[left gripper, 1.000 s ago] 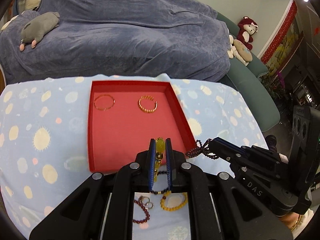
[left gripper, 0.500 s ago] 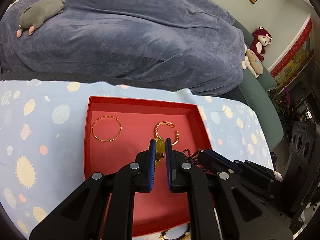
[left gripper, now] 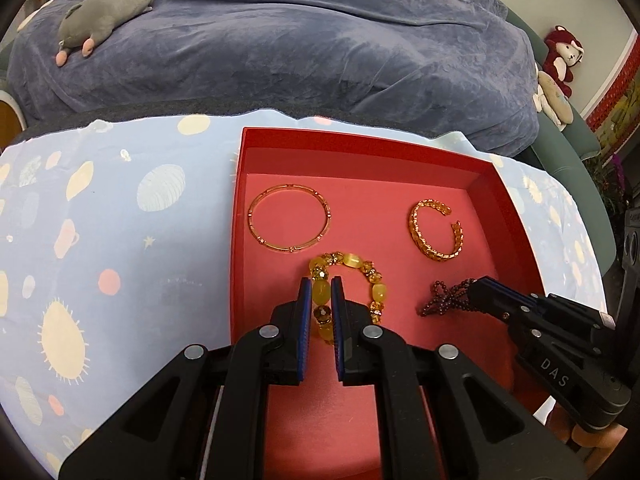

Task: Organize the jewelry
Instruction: 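Carry the yellow bracelet and dark bow into the red box and release both, then grasp the red bead bracelet with the left tool while the right tool grasps the amber bead bracelet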

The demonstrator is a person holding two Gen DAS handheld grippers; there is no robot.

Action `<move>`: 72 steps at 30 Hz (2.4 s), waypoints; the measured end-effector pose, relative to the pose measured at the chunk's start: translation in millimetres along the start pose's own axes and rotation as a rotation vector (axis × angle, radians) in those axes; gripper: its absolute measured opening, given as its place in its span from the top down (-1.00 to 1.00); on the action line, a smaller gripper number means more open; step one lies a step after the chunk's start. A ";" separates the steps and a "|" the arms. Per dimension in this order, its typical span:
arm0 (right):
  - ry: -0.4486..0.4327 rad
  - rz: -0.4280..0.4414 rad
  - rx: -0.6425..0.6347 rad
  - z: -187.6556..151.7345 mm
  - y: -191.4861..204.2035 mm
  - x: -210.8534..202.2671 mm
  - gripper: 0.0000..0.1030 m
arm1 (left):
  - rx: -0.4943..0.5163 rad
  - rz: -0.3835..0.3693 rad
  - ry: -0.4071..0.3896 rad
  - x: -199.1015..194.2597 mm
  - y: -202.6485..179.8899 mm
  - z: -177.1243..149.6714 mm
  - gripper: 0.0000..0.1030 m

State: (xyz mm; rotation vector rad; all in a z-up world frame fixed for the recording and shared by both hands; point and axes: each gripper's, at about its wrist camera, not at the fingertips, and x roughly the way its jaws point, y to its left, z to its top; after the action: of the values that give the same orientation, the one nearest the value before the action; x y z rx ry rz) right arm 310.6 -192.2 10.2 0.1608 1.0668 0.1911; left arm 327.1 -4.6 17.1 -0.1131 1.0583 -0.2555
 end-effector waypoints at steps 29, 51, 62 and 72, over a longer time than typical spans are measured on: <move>-0.086 -0.065 0.037 -136.1 -10.2 -130.1 0.31 | 0.029 0.048 -0.066 -117.8 -22.2 -135.9 0.02; 0.013 -0.109 0.075 -196.0 -1.1 -90.6 0.31 | 0.029 0.135 0.030 -76.7 -32.2 -200.4 0.03; 0.012 -0.159 0.036 -201.6 0.4 -83.1 0.58 | 0.109 0.193 0.002 -74.2 -38.6 -208.0 0.27; 0.029 -0.140 0.072 -212.2 -11.1 -93.5 0.86 | 0.106 0.151 0.032 -80.6 -34.5 -209.8 0.75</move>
State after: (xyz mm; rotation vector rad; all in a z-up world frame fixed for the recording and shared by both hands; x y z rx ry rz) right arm 80.9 -216.6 -13.2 0.1482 1.1097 0.0288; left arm 101.3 -10.4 -9.6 0.0666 1.0767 -0.1770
